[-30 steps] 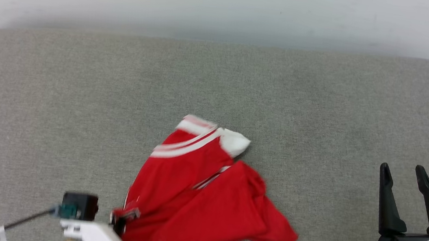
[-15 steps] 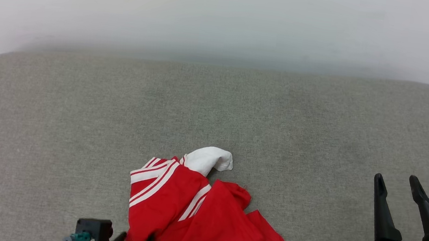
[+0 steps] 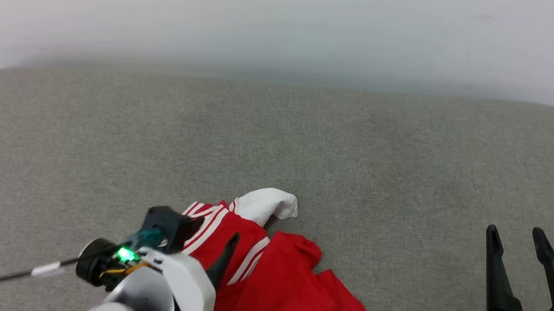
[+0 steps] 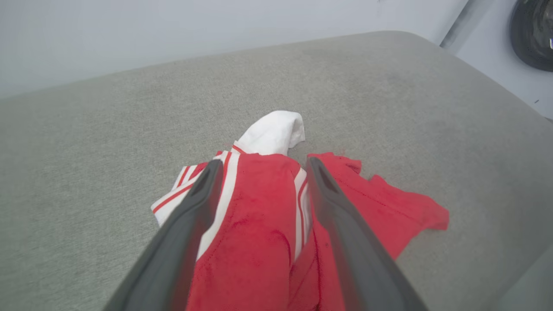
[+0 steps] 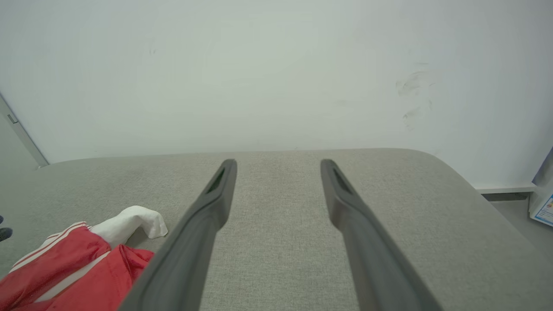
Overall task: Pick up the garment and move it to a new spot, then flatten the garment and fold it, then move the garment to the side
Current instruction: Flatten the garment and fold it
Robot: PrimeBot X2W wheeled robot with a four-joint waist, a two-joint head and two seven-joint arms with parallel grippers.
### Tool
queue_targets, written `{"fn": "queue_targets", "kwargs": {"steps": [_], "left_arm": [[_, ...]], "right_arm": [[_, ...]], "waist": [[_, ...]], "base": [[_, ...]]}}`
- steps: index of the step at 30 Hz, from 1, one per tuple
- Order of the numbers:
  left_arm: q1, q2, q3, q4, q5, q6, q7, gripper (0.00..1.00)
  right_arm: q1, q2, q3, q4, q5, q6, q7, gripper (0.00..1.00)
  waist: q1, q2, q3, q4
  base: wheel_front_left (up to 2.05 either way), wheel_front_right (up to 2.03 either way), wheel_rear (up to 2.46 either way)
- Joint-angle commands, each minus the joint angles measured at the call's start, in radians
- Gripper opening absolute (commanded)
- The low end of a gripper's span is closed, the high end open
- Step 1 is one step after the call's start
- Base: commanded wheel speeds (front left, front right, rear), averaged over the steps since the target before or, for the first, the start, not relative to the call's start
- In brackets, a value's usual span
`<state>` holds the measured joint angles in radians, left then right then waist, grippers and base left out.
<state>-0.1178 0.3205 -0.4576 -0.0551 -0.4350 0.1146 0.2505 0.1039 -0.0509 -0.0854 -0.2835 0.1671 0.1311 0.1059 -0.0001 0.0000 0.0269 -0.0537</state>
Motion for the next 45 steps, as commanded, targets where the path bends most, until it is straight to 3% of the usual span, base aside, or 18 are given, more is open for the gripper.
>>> {"fn": "queue_targets", "kwargs": {"steps": [1, 7, 12, 13, 14, 15, 24, 29, 30, 37, 40, 43, 44, 45], "left_arm": [[-0.044, 0.016, -0.024, 0.017, 0.001, -0.030, 0.056, 1.00], [-0.138, 0.046, -0.092, 0.069, -0.032, -0.115, 0.257, 1.00], [-0.170, 0.070, -0.110, 0.117, -0.065, -0.142, 0.371, 0.97], [-0.177, 0.071, -0.109, 0.119, -0.068, -0.147, 0.380, 0.67], [-0.184, 0.074, -0.109, 0.119, -0.066, -0.148, 0.383, 0.16], [-0.186, 0.078, -0.110, 0.122, -0.067, -0.150, 0.389, 0.00], [-0.210, 0.069, -0.026, 0.025, -0.055, -0.098, 0.234, 0.00], [-0.124, 0.069, 0.084, -0.034, -0.090, -0.002, 0.151, 0.00], [-0.124, 0.069, 0.084, -0.034, -0.090, -0.002, 0.151, 0.00], [0.111, 0.078, 0.265, -0.004, -0.164, 0.148, 0.062, 0.00], [0.180, 0.074, 0.304, 0.032, -0.198, 0.163, 0.047, 0.00], [0.211, 0.063, 0.301, 0.070, -0.224, 0.144, 0.051, 0.00], [0.212, 0.059, 0.297, 0.077, -0.227, 0.139, 0.046, 0.37], [0.206, 0.056, 0.294, 0.079, -0.223, 0.132, 0.034, 0.95]], "right_arm": [[-0.006, 0.001, 0.002, -0.004, 0.000, -0.001, -0.003, 1.00], [-0.025, 0.001, 0.007, 0.003, 0.012, -0.001, -0.016, 1.00], [-0.044, 0.001, 0.011, 0.020, 0.023, -0.001, -0.032, 1.00], [-0.045, 0.001, 0.011, 0.023, 0.025, -0.001, -0.037, 1.00], [-0.048, 0.001, 0.011, 0.027, 0.026, -0.001, -0.038, 1.00], [-0.049, 0.001, 0.010, 0.030, 0.026, -0.001, -0.042, 1.00], [-0.060, 0.001, -0.001, 0.049, 0.033, -0.001, -0.055, 1.00], [-0.060, 0.001, 0.001, 0.048, 0.029, -0.001, -0.051, 1.00], [-0.060, 0.001, 0.001, 0.048, 0.029, -0.001, -0.051, 1.00], [-0.050, 0.001, 0.002, 0.043, 0.027, -0.001, -0.049, 1.00], [-0.047, 0.001, -0.002, 0.042, 0.025, -0.001, -0.044, 1.00], [-0.053, 0.001, -0.001, 0.042, 0.016, -0.001, -0.039, 1.00], [-0.054, 0.001, 0.000, 0.041, 0.014, -0.001, -0.036, 1.00], [-0.053, 0.001, 0.000, 0.040, 0.014, -0.001, -0.033, 1.00]], "waist": [[0.0001, 0.0000, 0.019, -0.008], [0.0001, 0.0000, 0.071, -0.032], [0.0001, 0.0000, 0.106, -0.048], [0.0001, 0.0000, 0.110, -0.051], [0.0001, 0.0000, 0.114, -0.052], [0.0001, 0.0000, 0.117, -0.053], [0.0001, 0.0000, 0.123, -0.029], [0.0001, 0.0000, 0.117, -0.015], [0.0001, 0.0000, 0.117, -0.015], [0.0001, 0.0000, 0.113, -0.008], [0.0001, 0.0000, 0.110, -0.001], [0.0001, 0.0000, 0.104, 0.005], [0.0001, 0.0000, 0.100, 0.006], [0.0001, 0.0000, 0.096, 0.008]], "base": [[0.00, 0.00, 0.00], [0.00, 0.00, 0.00], [0.00, 0.00, 0.00], [0.00, 0.00, 0.00], [0.00, 0.00, 0.00], [0.00, 0.00, 0.00], [0.00, 0.00, 0.00], [0.00, 0.00, 0.00], [0.00, 0.00, 0.00], [0.00, 0.00, 0.00], [0.00, 0.00, 0.00], [0.00, 0.00, 0.00], [0.00, 0.00, 0.00], [0.00, 0.00, 0.00]]}}
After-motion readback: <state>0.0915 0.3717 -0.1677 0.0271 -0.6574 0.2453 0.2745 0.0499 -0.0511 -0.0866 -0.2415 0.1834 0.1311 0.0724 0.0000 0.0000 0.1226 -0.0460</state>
